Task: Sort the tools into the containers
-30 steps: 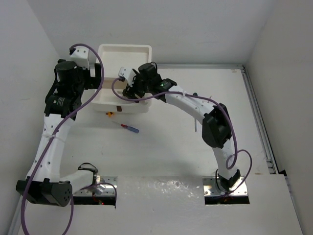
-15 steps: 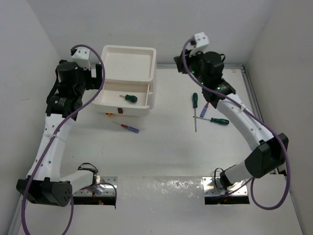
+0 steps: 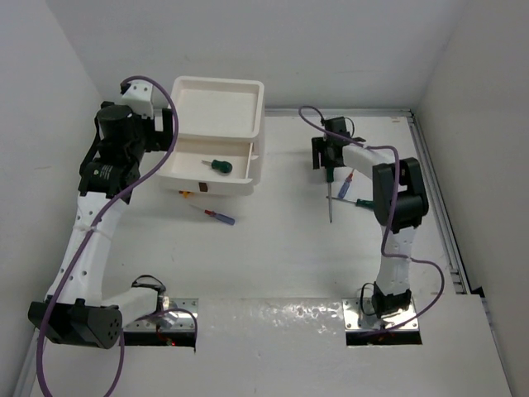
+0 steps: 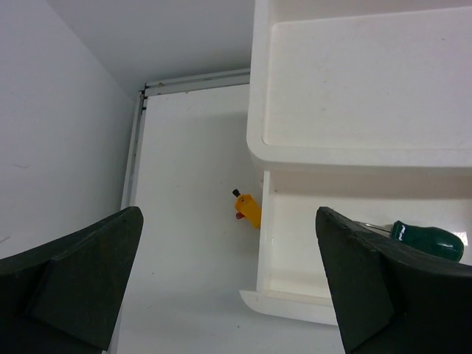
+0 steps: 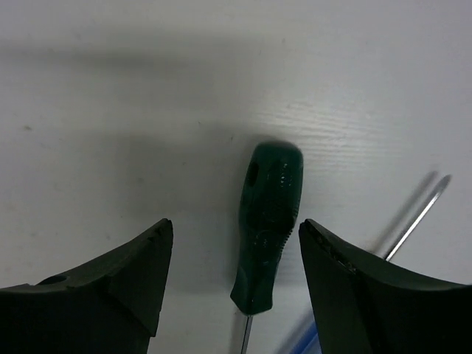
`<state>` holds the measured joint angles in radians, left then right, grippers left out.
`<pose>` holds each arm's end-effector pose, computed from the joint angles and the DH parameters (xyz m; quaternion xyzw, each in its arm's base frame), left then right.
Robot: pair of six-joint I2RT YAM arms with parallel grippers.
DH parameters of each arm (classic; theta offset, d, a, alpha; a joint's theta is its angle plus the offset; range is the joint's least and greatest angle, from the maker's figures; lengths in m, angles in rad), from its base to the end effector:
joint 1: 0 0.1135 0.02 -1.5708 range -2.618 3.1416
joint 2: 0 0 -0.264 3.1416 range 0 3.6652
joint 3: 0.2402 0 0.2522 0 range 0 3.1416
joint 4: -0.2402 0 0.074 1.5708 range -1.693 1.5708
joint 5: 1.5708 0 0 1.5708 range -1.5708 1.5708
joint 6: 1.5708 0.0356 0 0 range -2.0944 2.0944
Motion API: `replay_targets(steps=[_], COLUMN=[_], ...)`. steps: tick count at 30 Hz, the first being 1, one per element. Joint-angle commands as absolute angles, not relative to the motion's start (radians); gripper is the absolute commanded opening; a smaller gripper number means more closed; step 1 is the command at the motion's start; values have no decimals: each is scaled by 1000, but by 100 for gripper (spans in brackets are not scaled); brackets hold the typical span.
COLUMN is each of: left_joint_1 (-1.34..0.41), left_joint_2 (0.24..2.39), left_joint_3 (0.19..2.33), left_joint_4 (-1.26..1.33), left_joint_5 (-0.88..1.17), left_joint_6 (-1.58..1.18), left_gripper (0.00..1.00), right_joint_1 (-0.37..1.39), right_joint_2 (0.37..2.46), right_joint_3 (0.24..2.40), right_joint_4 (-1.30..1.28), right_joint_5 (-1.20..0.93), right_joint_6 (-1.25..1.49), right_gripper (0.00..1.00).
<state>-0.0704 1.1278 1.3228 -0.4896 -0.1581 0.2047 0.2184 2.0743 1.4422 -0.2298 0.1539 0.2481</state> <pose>0.2398 -0.0113 0.4266 0.0632 0.7996 0.1031 0.5882 0.4420 0.0925 0.1655 0.0406 0.9346 0.0098 0.3533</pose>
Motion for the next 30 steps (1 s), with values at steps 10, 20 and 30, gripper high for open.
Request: replay_targets(steps=[10, 20, 30], left_joint_1=[-57, -58, -58], left_joint_2=[1120, 1111, 1138], left_joint_3=[1310, 1315, 1335], left_joint_4=[-446, -463, -437], left_joint_5=[-156, -103, -164], left_joint_6=[210, 233, 203], left_gripper=[100, 100, 100], right_joint_1=[230, 255, 460], right_joint_2=[2128, 1818, 1466], right_joint_3=[1462, 1253, 1337], right_joint_4=[-246, 35, 110], right_joint_5=[89, -294, -333], right_joint_6=[252, 138, 8], right_gripper=[9, 0, 0])
